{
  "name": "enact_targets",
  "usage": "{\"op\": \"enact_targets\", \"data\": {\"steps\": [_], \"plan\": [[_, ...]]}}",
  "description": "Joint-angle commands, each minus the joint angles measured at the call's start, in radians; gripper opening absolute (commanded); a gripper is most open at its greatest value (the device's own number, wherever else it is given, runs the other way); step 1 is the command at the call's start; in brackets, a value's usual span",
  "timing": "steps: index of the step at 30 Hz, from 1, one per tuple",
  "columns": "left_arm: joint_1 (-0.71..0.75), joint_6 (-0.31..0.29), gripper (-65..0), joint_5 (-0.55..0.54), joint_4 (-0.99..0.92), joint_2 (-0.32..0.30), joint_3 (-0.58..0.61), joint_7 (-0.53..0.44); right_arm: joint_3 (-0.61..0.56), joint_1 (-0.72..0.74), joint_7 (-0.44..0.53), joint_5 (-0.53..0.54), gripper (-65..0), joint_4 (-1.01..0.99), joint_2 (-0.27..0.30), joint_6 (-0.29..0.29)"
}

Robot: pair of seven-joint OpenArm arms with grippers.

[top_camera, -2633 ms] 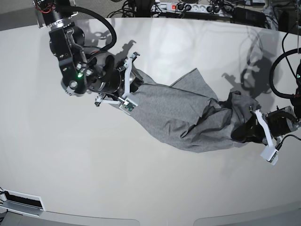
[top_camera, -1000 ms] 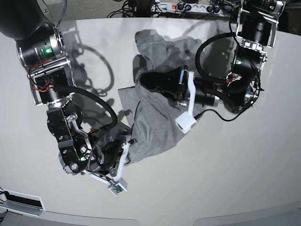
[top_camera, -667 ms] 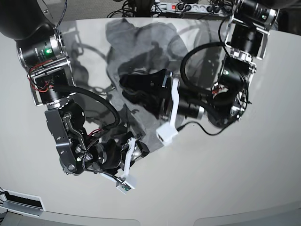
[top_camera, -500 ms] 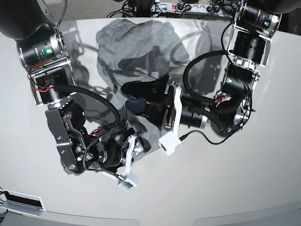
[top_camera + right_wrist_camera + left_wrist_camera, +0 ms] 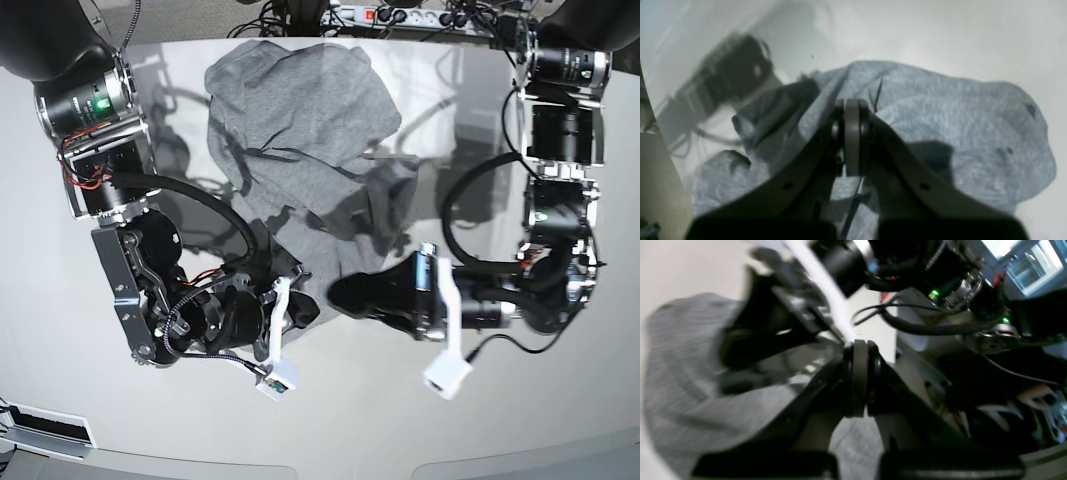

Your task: Layout the t-shirt on the table in an organized manner, then fold the t-shirt properly

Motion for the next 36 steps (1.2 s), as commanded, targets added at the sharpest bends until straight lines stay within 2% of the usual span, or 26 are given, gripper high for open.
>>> {"op": "enact_targets", "data": {"steps": [1, 3, 5, 8, 10, 15, 18, 21, 23, 26, 29, 31, 34, 36], "plan": [[-0.031, -0.005, -65.0, -0.027, 0.016, -0.017, -0.018, -0.017, 0.005, 0.02, 0.011, 0.014, -65.0, 0.019, 0.003, 0.006], [-0.031, -0.005, -65.0, -0.018, 0.016, -0.047, -0.034, -0.017, 0.005, -0.003, 0.001, 0.014, -65.0, 0.019, 0.003, 0.006], [-0.031, -0.005, -65.0, 0.048, 0.016, -0.079, -0.039, -0.023, 0.005, -0.035, -0.007, 0.015, -65.0, 0.026, 0.003, 0.006], [-0.03, -0.005, -65.0, 0.219, 0.016, -0.124, -0.039, -0.152, 0.005, -0.097, -0.008, 0.006, -65.0, 0.098, 0.003, 0.006], [-0.03, -0.005, -65.0, 0.293, 0.016, -0.142, -0.039, -0.21, 0.005, -0.145, -0.009, -0.022, -65.0, 0.193, 0.003, 0.006], [-0.03, -0.005, -65.0, 0.327, 0.015, -0.146, -0.039, -0.24, 0.004, -0.301, -0.061, -0.038, -65.0, 0.444, 0.002, 0.006], [-0.031, -0.005, -65.0, 0.332, 0.005, -0.133, -0.024, -0.262, 0.005, -0.383, -0.098, -0.039, -65.0, 0.483, 0.003, 0.006], [-0.031, -0.005, -65.0, 0.41, -0.002, -0.125, 0.041, -0.32, 0.005, -0.461, -0.098, -0.074, -65.0, 0.482, 0.003, 0.006], [-0.031, -0.005, -65.0, 0.499, -0.002, -0.126, 0.111, -0.399, 0.005, -0.506, -0.098, -0.126, -65.0, 0.482, 0.003, 0.006], [-0.039, -0.005, -65.0, 0.647, -0.003, -0.125, 0.216, -0.571, 0.005, -0.548, -0.094, -0.198, -65.0, 0.482, 0.003, 0.006], [-0.037, -0.005, -65.0, 0.76, -0.005, -0.122, 0.309, -0.765, 0.005, -0.57, -0.096, -0.227, -65.0, 0.482, 0.003, 0.006], [-0.036, -0.005, -65.0, 0.872, -0.021, -0.114, 0.371, -0.864, 0.005, -0.586, -0.105, -0.228, -65.0, 0.482, 0.003, 0.006], [-0.043, -0.005, -65.0, 1.056, -0.101, -0.082, 0.449, -0.99, 0.005, -0.614, -0.109, -0.282, -65.0, 0.482, 0.003, 0.006], [-0.056, -0.005, -65.0, 1.105, -0.205, -0.057, 0.487, -1.065, 0.005, -0.621, -0.11, -0.306, -65.0, 0.482, 0.003, 0.006]]}}
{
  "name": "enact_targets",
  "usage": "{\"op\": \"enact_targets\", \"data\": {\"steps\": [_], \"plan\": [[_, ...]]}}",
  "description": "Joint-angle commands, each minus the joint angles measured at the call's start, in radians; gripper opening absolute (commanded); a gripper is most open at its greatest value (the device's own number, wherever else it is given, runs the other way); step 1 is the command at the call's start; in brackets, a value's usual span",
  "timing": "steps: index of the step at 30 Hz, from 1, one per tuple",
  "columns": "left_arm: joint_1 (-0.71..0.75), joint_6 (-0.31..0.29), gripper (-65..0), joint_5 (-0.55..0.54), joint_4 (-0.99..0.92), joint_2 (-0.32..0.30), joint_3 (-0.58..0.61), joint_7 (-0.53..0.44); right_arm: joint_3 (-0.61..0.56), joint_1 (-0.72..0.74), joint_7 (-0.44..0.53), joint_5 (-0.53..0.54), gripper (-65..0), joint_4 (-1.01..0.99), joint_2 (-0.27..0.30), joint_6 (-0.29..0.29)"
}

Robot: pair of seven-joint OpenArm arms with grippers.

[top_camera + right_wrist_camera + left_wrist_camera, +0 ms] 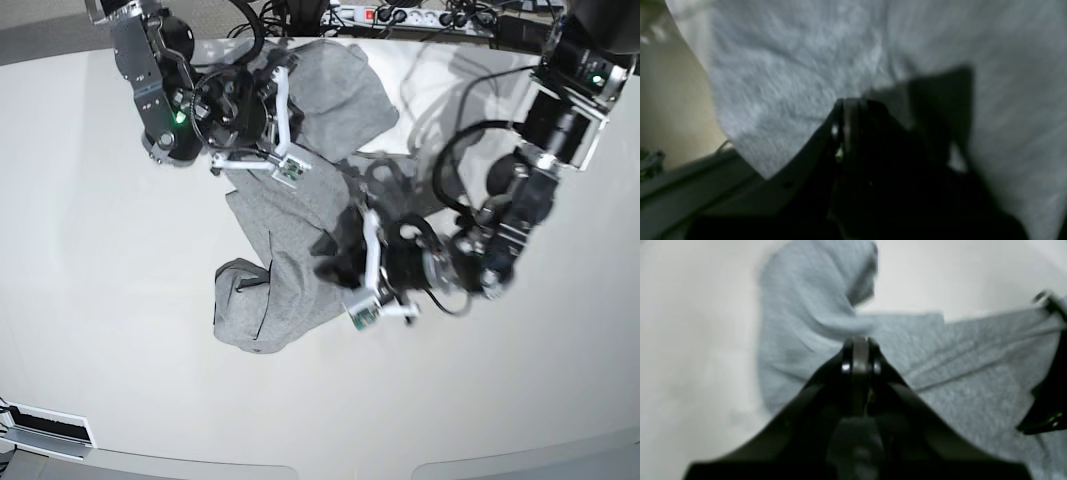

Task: Layout the t-shirt on the table in an organized manner, then fold the t-shirt properly
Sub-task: 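Lay the t-shirt down and release it from the left gripper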

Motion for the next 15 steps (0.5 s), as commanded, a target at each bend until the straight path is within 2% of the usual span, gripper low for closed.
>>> {"op": "enact_targets", "data": {"steps": [1, 4, 6, 8, 12, 15], "plan": [[-0.042, -0.004, -65.0, -0.002, -0.041, 0.006, 0.0, -0.051, 0.004, 0.012, 0.012, 0.01, -65.0, 0.018, 0.0, 0.005], [-0.051, -0.004, -65.0, 0.021, -0.202, 0.031, 0.001, -0.087, 0.004, 0.005, 0.012, -0.055, -65.0, 0.018, 0.0, -0.011], [-0.049, -0.004, -65.0, 0.016, -0.251, 0.025, 0.001, -0.082, 0.006, 0.008, 0.025, -0.143, -65.0, 0.018, 0.003, -0.069], [-0.04, -0.004, -65.0, -0.005, -0.255, 0.007, 0.001, -0.05, 0.015, 0.015, 0.079, -0.241, -65.0, 0.018, 0.018, -0.138], [-0.037, -0.004, -65.0, -0.218, -0.254, -0.035, -0.002, 0.144, 0.067, 0.032, 0.165, -0.404, -65.0, 0.018, 0.045, -0.285], [-0.031, -0.004, -65.0, -0.467, -0.253, -0.072, -0.003, 0.323, 0.135, 0.045, 0.235, -0.434, -65.0, 0.018, 0.071, -0.348]]}}
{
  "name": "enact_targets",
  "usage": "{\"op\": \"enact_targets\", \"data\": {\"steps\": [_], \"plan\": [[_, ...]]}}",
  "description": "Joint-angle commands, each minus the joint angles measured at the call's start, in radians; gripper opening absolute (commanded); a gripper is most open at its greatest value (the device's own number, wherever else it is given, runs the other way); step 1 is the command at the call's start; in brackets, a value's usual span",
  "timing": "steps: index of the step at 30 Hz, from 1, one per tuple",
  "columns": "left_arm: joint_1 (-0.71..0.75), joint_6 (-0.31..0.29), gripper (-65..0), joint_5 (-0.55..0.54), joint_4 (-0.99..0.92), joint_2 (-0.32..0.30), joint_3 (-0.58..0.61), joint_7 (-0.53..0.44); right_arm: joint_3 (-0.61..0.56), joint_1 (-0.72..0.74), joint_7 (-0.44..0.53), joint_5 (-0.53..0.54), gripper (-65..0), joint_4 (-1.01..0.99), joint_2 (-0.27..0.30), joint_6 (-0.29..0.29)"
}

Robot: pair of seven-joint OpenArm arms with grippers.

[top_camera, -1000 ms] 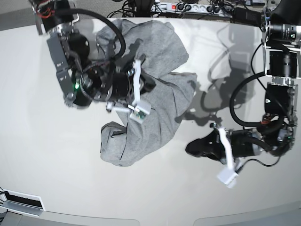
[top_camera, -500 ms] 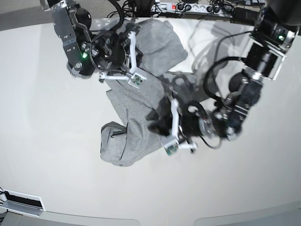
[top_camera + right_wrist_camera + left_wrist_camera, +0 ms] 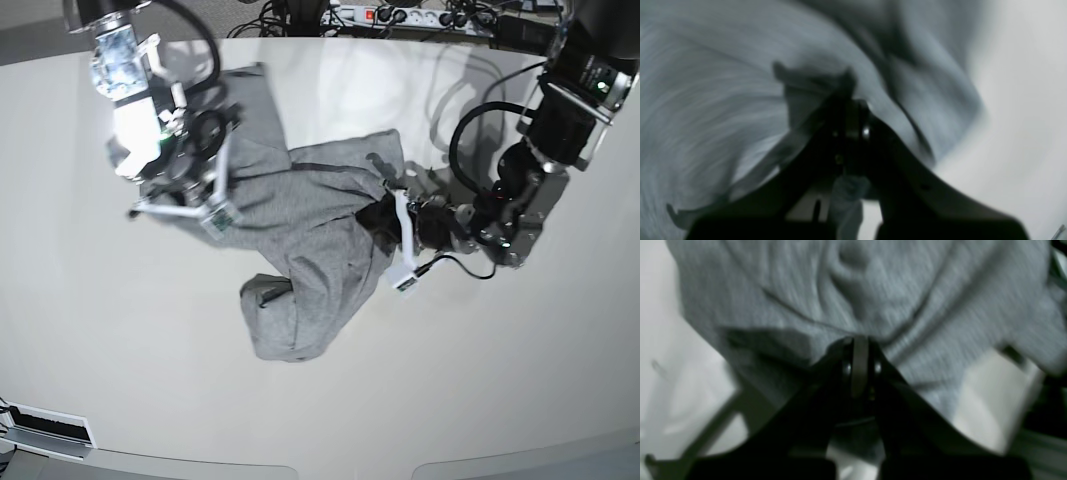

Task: Layout the t-shirt on the table in an organized manner, then fold the t-shirt properly
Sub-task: 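Lay the t-shirt down and release it from the left gripper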

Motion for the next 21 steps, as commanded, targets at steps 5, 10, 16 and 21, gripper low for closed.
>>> {"op": "enact_targets", "data": {"steps": [5, 10, 16, 21], "plan": [[0.022, -0.009, -65.0, -0.378, 0.013, -0.031, -0.027, 0.183, 0.126, 0.072, 0.113, 0.009, -65.0, 0.018, 0.037, -0.021], [0.101, -0.009, -65.0, -0.618, 0.055, 0.008, -0.148, 0.331, 0.198, 0.159, 0.052, 0.182, -65.0, 0.018, 0.042, 0.036], [0.109, -0.009, -65.0, -0.635, 0.217, 0.023, -0.357, 0.354, 0.214, 0.142, 0.011, 0.533, -65.0, 0.018, 0.035, 0.284], [0.085, -0.009, -65.0, -0.562, 0.304, 0.023, -0.47, 0.305, 0.178, 0.101, 0.016, 0.576, -65.0, -0.004, -0.02, 0.334]]}}
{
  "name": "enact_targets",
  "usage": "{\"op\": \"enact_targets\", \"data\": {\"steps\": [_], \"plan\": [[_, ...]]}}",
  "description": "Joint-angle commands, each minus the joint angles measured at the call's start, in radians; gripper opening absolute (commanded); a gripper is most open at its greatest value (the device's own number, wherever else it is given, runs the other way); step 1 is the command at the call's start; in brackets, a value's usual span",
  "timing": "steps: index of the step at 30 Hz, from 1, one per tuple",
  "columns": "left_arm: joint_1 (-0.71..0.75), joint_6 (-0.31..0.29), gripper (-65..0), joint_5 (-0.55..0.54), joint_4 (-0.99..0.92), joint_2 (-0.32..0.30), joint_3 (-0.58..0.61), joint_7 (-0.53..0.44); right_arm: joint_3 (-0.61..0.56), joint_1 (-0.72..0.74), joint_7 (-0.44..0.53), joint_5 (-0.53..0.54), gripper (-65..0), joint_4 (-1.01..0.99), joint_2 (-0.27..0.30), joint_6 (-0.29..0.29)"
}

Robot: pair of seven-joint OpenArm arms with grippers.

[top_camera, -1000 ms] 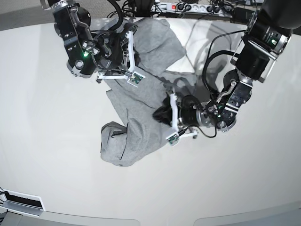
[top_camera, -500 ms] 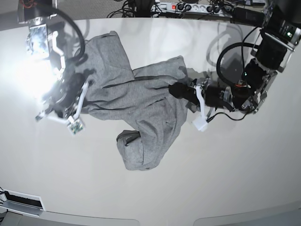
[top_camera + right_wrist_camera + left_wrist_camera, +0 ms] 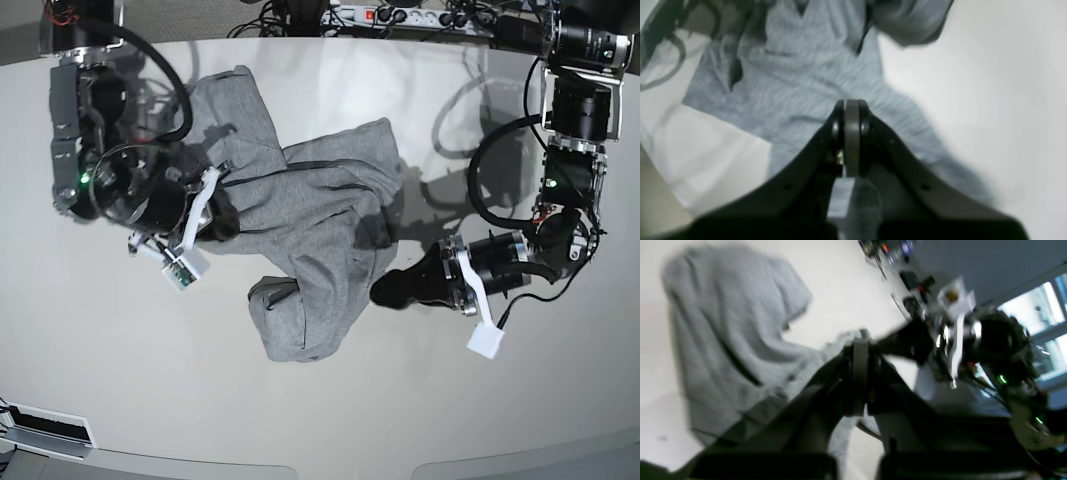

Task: Layout the t-shirt on the table in an organized manner, then fold the t-shirt properly
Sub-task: 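Lay the t-shirt down and release it from the left gripper, then drag the t-shirt with the right gripper toward the table edge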

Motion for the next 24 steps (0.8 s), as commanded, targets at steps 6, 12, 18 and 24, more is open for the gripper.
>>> {"op": "enact_targets", "data": {"steps": [6, 12, 18, 24], "plan": [[-0.049, -0.009, -65.0, 0.111, 0.016, -0.005, -0.008, -0.089, -0.129, 0.019, 0.094, -0.258, -65.0, -0.126, -0.056, -0.028], [-0.049, -0.009, -65.0, 0.233, 0.015, -0.005, -0.008, -0.156, -0.182, 0.0, -0.035, -0.512, -65.0, -0.159, -0.028, -0.294], [-0.048, -0.009, -65.0, 0.303, 0.015, -0.005, -0.008, -0.162, -0.179, -0.051, -0.136, -0.666, -65.0, -0.159, 0.087, -0.56], [-0.048, -0.009, -65.0, 0.306, 0.015, -0.005, -0.008, -0.161, -0.172, -0.049, -0.142, -0.709, -65.0, -0.141, 0.188, -0.767]]}}
